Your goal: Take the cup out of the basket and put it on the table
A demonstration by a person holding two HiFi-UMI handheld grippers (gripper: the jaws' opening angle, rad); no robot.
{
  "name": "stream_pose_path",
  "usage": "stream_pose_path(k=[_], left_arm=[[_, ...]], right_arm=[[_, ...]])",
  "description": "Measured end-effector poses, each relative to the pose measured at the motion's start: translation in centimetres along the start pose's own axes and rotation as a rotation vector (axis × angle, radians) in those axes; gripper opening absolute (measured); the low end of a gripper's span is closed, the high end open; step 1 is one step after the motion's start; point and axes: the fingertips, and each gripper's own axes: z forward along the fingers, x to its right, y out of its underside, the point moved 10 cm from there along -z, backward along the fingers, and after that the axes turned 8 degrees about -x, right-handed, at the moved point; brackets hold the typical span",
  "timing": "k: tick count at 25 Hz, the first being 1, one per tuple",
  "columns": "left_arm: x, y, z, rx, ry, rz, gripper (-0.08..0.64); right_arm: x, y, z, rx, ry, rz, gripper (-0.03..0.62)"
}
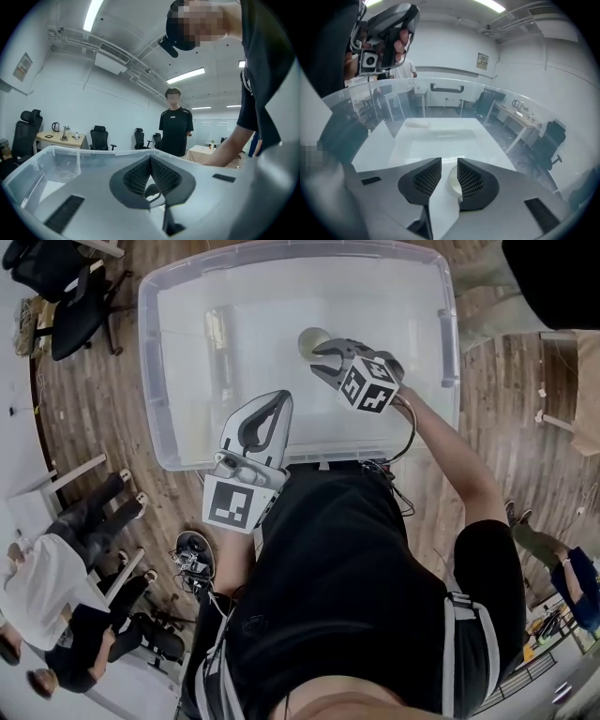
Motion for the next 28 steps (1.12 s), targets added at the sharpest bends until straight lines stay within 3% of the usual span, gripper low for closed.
stream_pose_path(k=[7,18,28], left_arm=[[-1.4,1.3,-1.0,-0.026,-0.034,-0.009,0.018],[-2.5,1.5,-1.8,-0.029,-0.039,-0.031,0.018],[-2.8,1.4,-2.4,-0.026,-0.042,-0.039,0.018]], right_arm=[[-0.3,0.9,5.0,-0.110,-0.053,-0.044,0.098],[0.4,2.1,9.1,-0.246,-0.070,-0.075,0.098],[0.3,1.7,10.1,-0.296,-0.080,-0.109,0.055]])
